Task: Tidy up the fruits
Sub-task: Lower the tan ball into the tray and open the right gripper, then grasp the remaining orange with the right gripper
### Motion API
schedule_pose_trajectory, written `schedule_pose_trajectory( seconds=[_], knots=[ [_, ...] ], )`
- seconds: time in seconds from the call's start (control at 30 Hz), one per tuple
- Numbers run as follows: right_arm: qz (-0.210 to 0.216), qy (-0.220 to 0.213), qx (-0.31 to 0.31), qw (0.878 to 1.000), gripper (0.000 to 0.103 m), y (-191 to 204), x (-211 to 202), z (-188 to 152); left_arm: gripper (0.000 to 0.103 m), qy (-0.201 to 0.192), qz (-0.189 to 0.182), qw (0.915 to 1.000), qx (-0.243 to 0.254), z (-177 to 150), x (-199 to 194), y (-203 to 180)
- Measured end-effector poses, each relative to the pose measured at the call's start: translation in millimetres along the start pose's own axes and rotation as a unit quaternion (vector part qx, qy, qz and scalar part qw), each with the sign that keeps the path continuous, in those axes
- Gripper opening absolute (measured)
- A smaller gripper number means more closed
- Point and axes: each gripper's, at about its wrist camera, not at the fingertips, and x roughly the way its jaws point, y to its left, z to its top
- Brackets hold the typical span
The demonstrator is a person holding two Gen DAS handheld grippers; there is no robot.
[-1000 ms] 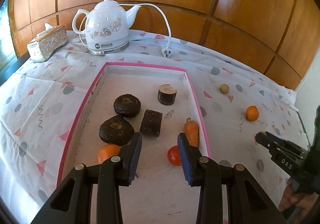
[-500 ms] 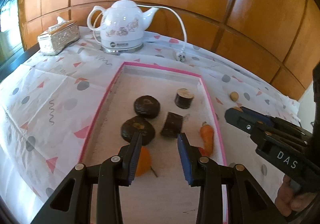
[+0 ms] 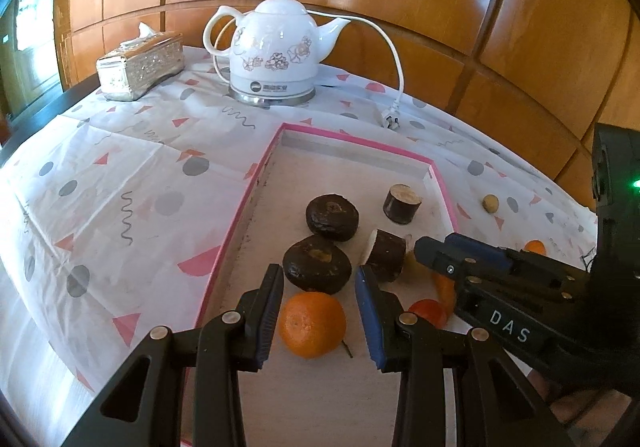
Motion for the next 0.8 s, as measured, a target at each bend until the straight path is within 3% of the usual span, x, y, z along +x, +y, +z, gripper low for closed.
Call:
schedule_pose_trajectory(
  seconds=[0.4,0.8],
  knots=[
    [-0.014,-0.027,0.043,0.999,0.033,-25,-28,-12,0.038,0.004,-0.015,0.9994,0.03,-4,-3,-25],
    [-0.062,-0.049,0.083,0.993,0.034,-63,-53,-31,0.038,0.008,-0.029,0.9975,0.065,-9,-4,-50]
  ],
)
